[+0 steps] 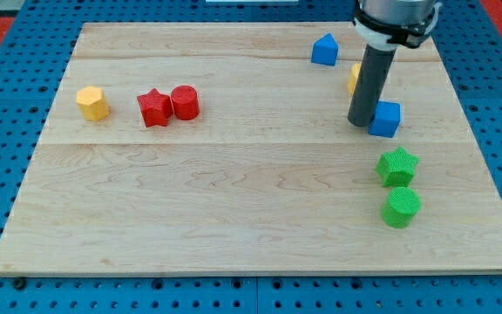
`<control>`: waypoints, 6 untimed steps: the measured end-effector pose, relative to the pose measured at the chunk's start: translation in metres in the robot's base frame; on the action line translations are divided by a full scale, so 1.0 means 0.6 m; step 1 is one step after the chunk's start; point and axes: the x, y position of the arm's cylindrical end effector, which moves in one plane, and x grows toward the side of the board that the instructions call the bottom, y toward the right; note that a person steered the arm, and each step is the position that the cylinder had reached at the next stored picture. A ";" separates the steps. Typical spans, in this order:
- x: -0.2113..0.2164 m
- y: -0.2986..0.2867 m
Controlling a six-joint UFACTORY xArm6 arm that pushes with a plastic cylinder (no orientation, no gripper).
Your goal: Separate the red star and red circle from each other
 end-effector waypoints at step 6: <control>-0.067 -0.345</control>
